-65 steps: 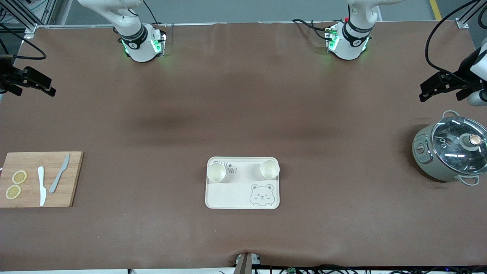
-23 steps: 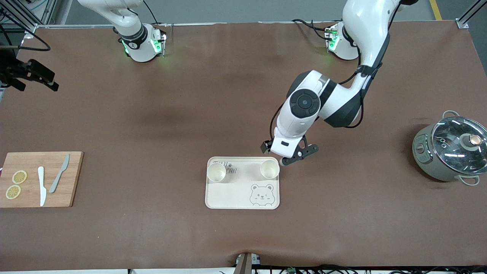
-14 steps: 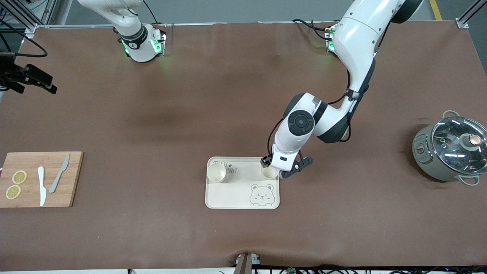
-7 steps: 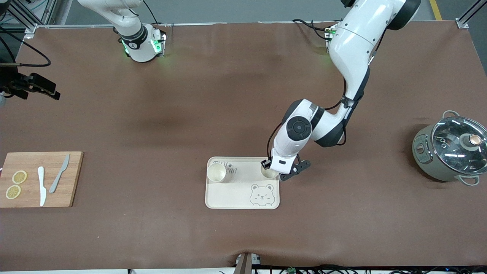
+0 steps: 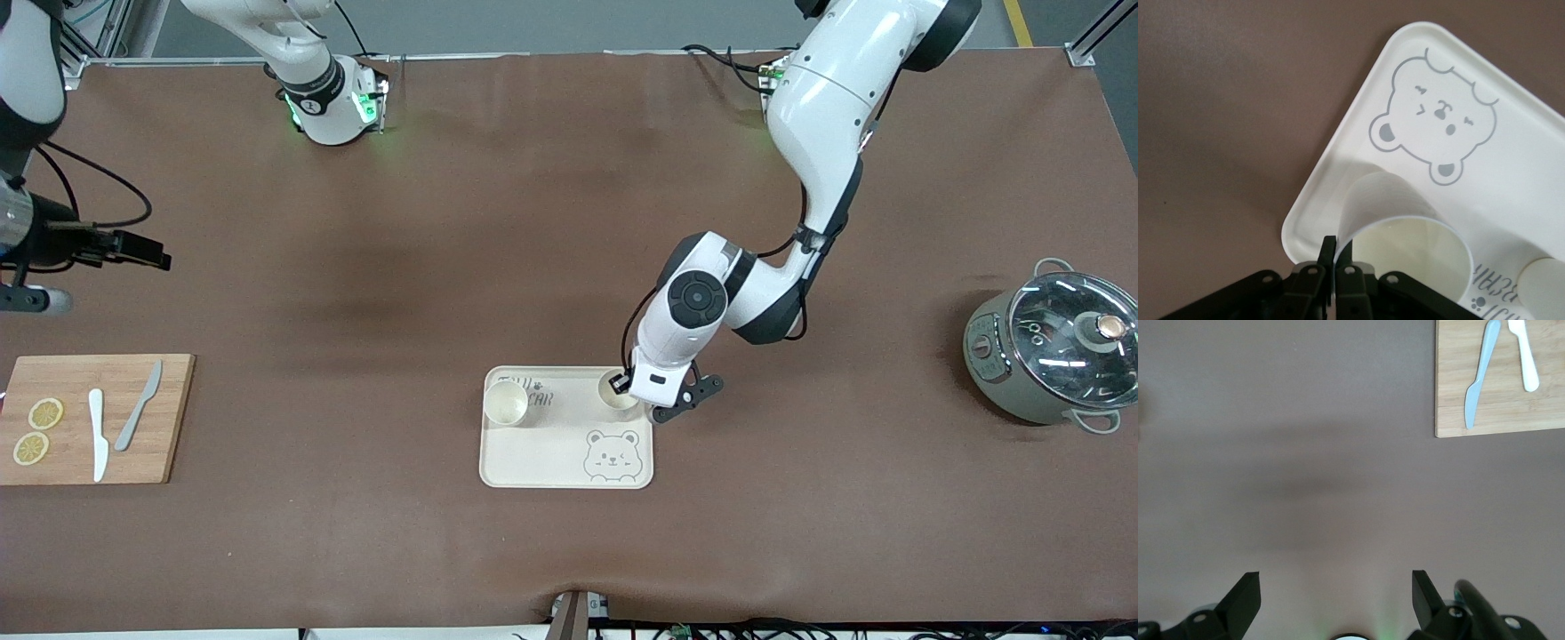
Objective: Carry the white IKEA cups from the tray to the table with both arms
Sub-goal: 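Grasp and lift the cup with the left gripper while the right gripper reaches out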
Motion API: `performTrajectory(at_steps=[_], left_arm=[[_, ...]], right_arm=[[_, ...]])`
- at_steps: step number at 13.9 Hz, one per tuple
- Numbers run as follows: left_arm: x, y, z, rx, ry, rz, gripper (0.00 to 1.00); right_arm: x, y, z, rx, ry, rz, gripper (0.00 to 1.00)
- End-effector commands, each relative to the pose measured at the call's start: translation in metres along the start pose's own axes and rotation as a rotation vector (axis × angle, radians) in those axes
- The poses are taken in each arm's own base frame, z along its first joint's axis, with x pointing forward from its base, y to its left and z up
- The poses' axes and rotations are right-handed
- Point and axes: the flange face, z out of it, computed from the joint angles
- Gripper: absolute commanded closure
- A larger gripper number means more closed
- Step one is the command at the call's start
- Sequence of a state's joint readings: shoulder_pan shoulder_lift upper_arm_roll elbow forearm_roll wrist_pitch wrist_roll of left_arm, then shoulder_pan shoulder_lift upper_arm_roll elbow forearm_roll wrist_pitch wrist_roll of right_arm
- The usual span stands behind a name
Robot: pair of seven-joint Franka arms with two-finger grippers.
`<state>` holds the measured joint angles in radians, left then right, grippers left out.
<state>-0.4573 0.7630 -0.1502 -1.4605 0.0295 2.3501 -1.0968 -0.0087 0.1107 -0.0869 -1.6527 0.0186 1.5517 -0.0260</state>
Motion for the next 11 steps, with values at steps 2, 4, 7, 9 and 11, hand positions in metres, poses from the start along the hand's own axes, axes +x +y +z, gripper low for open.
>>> performTrajectory(at_steps=[2, 4, 7, 9, 11], left_arm=[[0.015, 0.000, -0.060, 0.004, 0.050, -0.015, 1.00], [0.029, -0.009, -0.097, 0.032, 0.089, 0.007, 1.00], [0.055, -0.036, -0.141, 0.082, 0.080, 0.043, 1.00], [0.075, -0.058, -0.167, 0.111, 0.062, 0.060, 1.00], [0.096, -0.082, -0.187, 0.135, 0.046, 0.090, 1.00]], right_arm=[[0.015, -0.017, 0.014, 0.008, 0.018, 0.024, 0.00], [0.029, -0.054, 0.053, 0.016, 0.038, 0.123, 0.00], [0.042, -0.096, 0.082, 0.024, 0.075, 0.191, 0.00], [0.049, -0.125, 0.094, 0.104, 0.076, 0.205, 0.00], [0.062, -0.144, 0.122, 0.170, 0.046, 0.272, 0.00]])
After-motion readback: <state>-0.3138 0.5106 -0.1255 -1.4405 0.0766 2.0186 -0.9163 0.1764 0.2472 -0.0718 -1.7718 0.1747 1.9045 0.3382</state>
